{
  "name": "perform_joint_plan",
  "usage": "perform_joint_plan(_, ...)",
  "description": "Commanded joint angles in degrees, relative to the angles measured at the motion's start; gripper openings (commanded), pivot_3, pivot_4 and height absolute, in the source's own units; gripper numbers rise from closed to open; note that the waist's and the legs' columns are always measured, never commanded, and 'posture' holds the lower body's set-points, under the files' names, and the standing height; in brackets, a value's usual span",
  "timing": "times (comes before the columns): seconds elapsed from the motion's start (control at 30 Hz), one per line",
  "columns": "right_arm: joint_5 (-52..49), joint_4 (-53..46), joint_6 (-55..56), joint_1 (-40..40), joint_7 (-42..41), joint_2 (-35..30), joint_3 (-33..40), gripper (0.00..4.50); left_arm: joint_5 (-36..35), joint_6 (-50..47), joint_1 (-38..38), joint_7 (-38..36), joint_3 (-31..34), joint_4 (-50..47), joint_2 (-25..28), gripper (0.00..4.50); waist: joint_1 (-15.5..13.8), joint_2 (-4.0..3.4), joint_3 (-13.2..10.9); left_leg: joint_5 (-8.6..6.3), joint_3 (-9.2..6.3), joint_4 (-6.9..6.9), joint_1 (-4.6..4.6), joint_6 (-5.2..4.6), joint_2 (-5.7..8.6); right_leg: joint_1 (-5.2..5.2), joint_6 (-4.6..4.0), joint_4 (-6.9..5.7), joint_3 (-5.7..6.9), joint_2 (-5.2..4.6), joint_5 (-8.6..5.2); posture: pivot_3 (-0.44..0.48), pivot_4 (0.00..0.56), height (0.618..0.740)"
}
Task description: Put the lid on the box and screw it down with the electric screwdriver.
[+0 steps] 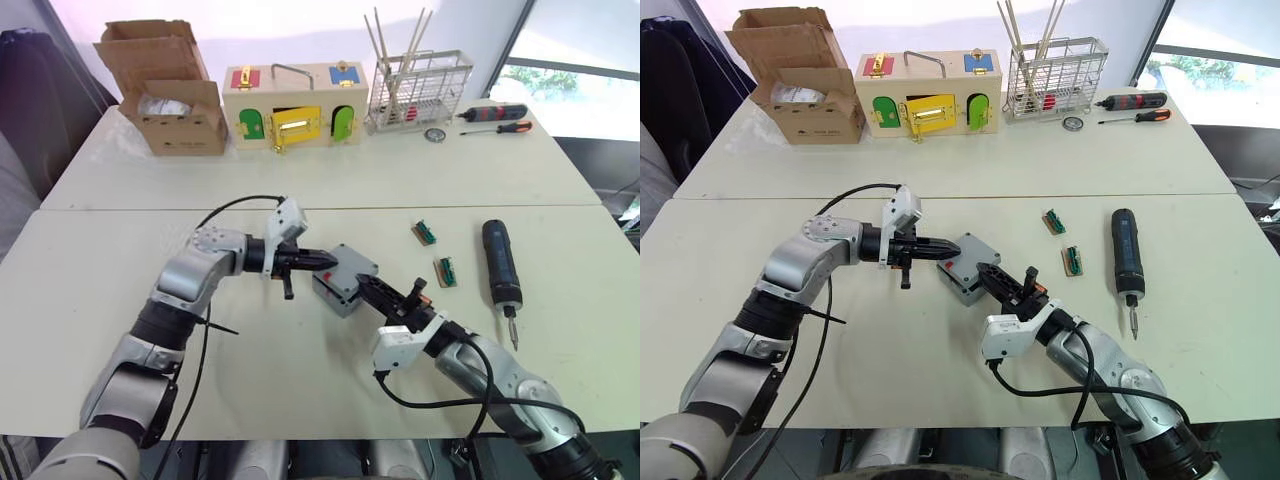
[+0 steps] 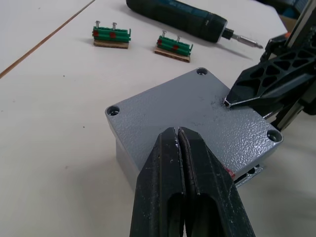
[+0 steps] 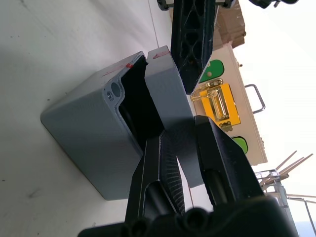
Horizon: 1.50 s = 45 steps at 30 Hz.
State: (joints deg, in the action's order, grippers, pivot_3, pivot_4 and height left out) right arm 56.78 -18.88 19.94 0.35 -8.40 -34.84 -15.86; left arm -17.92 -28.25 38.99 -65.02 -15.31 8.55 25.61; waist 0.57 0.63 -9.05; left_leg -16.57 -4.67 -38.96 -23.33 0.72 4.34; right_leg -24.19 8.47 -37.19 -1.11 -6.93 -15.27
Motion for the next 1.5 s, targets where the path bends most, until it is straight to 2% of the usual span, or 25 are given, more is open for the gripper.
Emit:
perform_joint_plan(0.03, -1.36, 0.73, 0.58, 2.77, -3.50, -0.81, -2.08, 1.57, 3.26, 1.70, -0.95, -1.61, -3.65, 0.44, 0.82, 0.00, -0.03, 0.00, 0.05, -0.01, -0.02, 0.00, 0.02, -0.01, 0.01, 0.07, 0.00, 0.03, 0.02, 0.00, 0.00, 0.000, 0.150, 0.730)
perform_joint_plan(0.13, -1.43, -0.07, 0.80, 3.25, -3.62, -1.18, -1.65, 2.94, 4.97, 2.31, -2.00, -2.50, -5.31, 0.54, 1.44, 0.00, 0.07, 0.03, 0.30, -0.05, -0.03, 0.06, 0.38, -0.08, 0.00, 0.47, 0.00, 0.15, 0.02, 0.02, -0.01, 0.000, 0.150, 0.730)
perform_joint_plan(0.2, -1.64, -0.56, 0.95, 3.41, -3.79, -1.50, -1.29, 3.68, 5.93, 2.68, -2.53, -2.40, -5.98, 0.90, 1.53, 0.00, -0.01, 0.05, 0.45, -0.31, -0.03, 0.37, 1.28, -0.54, -0.02, 1.40, 0.00, 0.52, 0.04, 0.03, -0.05, 0.000, 0.150, 0.730)
perform_joint_plan(0.27, -2.05, -0.90, 1.13, 3.60, -4.01, -1.91, -0.82, 3.68, 6.39, 2.43, -2.90, -2.24, -6.38, 0.99, 1.45, 0.00, -0.04, 0.05, 0.80, -0.31, -0.04, 0.84, 1.97, -0.54, -0.05, 2.11, -0.02, 1.06, 0.04, 0.05, -0.08, 0.000, 0.150, 0.730)
perform_joint_plan(0.3, -2.29, -1.00, 1.25, 3.70, -4.05, -2.18, -0.56, 3.68, 6.70, 2.65, -3.13, -2.15, -6.63, 1.01, 1.43, 0.00, -0.04, 0.06, 0.86, -0.34, -0.05, 0.85, 2.01, -0.58, -0.08, 2.14, -0.03, 1.05, 0.04, 0.06, -0.11, 0.000, 0.150, 0.730)
perform_joint_plan(0.83, -4.61, -2.21, 4.96, 7.17, -1.52, -4.80, 2.32, 3.68, 7.55, 4.68, -5.44, -2.27, -6.67, -0.06, 1.41, 0.00, -0.10, 0.10, 1.19, -0.35, -0.03, 0.89, 1.92, -0.59, -0.12, 2.00, -0.06, 1.06, -0.02, 0.07, -0.13, 0.000, 0.150, 0.730)
perform_joint_plan(1.1, -15.34, -0.53, 5.10, 11.16, -0.03, -2.36, 6.93, 3.68, 2.99, 4.98, -5.43, -3.14, -2.55, -3.61, 0.56, 0.00, -0.19, 0.10, 1.17, -0.35, -0.05, 0.92, 1.88, -0.59, -0.20, 1.97, -0.07, 1.08, -0.03, 0.07, -0.14, 0.000, 0.150, 0.730)
perform_joint_plan(1.27, -21.47, -0.21, 6.48, 13.48, -2.33, -2.82, 7.28, 2.37, 1.44, 4.27, -5.30, -1.94, -0.77, -5.45, 0.34, 0.00, 0.00, 0.01, 1.07, -0.35, -0.05, 0.92, 1.83, -0.60, -0.20, 1.93, -0.07, 1.12, -0.03, 0.07, -0.14, 0.000, 0.150, 0.730)
perform_joint_plan(1.4, -24.33, 0.06, 6.51, 13.13, -3.49, -2.90, 8.34, 0.36, 0.60, 3.76, -5.41, -1.61, 0.28, -7.29, 0.55, 0.00, -0.03, -0.05, 0.97, -0.35, -0.05, 0.93, 1.80, -0.60, -0.20, 1.89, -0.07, 1.12, -0.04, 0.07, -0.14, 0.000, 0.150, 0.730)
perform_joint_plan(1.43, -24.37, 0.38, 6.68, 12.87, -3.78, -3.09, 8.42, 0.04, 0.26, 3.57, -5.43, -1.59, 0.62, -7.94, 0.61, 0.00, -0.02, -0.04, 0.93, -0.35, -0.05, 0.93, 1.80, -0.60, -0.20, 1.89, -0.07, 1.12, -0.04, 0.07, -0.14, 0.000, 0.150, 0.730)
perform_joint_plan(1.5, -24.75, 1.17, 6.54, 12.15, -4.46, -3.16, 8.64, 0.04, -1.36, 2.53, -5.52, -1.73, 1.73, -9.88, 0.73, 0.00, -0.05, -0.01, 0.81, -0.35, -0.05, 0.93, 1.79, -0.59, -0.21, 1.89, -0.07, 1.12, -0.04, 0.07, -0.14, 0.000, 0.150, 0.730)
